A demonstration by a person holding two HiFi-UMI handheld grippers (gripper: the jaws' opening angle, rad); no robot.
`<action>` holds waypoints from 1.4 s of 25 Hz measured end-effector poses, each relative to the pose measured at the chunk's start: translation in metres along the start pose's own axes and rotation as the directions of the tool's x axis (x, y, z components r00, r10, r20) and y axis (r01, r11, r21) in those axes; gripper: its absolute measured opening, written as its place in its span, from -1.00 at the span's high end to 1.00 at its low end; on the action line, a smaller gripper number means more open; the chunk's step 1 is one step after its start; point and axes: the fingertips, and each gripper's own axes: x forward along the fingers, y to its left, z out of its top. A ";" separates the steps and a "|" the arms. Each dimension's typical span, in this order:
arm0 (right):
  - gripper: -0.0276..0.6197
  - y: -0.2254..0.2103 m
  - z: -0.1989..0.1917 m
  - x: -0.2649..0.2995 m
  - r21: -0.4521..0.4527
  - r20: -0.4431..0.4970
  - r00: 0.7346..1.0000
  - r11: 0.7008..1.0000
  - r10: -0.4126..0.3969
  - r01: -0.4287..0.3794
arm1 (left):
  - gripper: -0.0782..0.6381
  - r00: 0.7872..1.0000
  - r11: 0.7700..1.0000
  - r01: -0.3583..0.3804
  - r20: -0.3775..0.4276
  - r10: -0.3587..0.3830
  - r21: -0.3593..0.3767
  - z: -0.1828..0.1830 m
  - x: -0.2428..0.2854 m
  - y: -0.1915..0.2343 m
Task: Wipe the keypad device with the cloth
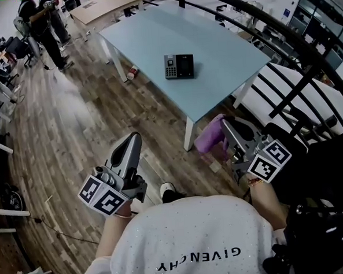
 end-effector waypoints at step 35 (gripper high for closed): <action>0.84 -0.216 -0.037 0.360 -0.113 -0.014 0.988 0.982 -0.153 0.151 | 0.78 0.980 0.995 0.062 -0.193 -0.046 0.081 0.037 0.240 0.360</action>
